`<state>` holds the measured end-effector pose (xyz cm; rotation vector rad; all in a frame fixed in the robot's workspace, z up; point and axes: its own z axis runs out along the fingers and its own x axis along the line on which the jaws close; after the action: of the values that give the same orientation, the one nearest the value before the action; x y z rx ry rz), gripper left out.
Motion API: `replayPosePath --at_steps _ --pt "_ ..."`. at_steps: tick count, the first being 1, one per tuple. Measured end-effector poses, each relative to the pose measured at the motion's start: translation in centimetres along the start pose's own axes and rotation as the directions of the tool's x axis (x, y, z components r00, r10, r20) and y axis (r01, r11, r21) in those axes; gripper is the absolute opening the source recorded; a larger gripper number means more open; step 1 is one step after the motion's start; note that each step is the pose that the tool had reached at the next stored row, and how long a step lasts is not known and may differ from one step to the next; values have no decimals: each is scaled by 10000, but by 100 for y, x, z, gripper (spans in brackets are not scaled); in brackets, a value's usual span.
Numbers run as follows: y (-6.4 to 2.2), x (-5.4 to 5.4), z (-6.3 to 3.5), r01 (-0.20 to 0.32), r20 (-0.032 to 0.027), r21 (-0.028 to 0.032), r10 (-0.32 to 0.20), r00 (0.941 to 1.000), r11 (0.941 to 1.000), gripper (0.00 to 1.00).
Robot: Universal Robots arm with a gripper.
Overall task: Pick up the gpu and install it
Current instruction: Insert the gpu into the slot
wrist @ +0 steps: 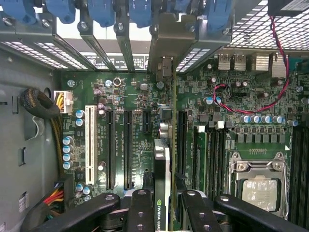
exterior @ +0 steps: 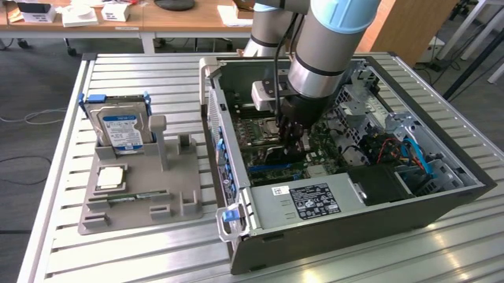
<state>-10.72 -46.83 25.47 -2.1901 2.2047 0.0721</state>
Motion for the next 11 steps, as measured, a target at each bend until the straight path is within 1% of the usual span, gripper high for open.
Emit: replayPosePath --at_steps 4,7,11 --pt "0 1 -1 -3 -2 -1 3 10000 10000 27" --pt "1 1 -1 -4 -22 -3 4 10000 10000 27" --pt "1 1 -1 -26 -26 -1 26 10000 10000 27"
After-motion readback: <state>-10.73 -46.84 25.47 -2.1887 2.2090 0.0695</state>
